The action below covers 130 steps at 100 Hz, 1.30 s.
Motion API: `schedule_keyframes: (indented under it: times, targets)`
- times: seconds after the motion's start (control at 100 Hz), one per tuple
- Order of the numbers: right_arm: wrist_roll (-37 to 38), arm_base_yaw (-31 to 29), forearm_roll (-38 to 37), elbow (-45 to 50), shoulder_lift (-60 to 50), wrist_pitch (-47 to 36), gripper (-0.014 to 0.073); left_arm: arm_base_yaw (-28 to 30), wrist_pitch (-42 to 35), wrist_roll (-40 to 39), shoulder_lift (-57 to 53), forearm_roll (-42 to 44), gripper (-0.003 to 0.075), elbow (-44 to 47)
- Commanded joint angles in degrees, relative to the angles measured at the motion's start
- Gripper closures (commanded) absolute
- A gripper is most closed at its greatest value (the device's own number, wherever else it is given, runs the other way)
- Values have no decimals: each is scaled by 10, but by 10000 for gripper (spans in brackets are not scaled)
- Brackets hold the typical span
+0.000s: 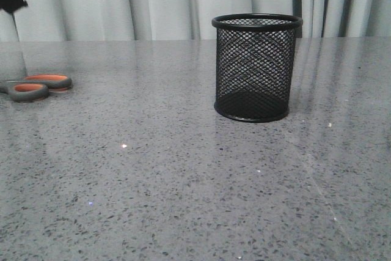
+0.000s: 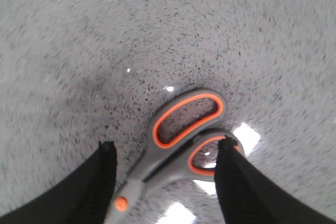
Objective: Put scissors into bucket
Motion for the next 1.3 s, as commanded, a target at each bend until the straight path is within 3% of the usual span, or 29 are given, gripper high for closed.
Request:
schedule_keyframes:
  times: [0.0,0.09,0.49,0.83,1.29]
  targets:
    - [-7,12,-5,-20,4,-37,159,-10,22,124,-18,-19,330,-22]
    - [-7,26,-19,-20,4,-37,159,-18,22,192,-16,6,330,-22]
    - [-7,63,-34,-20,4,-40,159,-27,22,228,-16,69,305,-8]
    - [-7,92,-43,-20,4,-43,159,-27,22,312,-14,82,305,45]
    - [-7,97,-43,-20,4,-41,159,-27,22,323,-13,92,306,45]
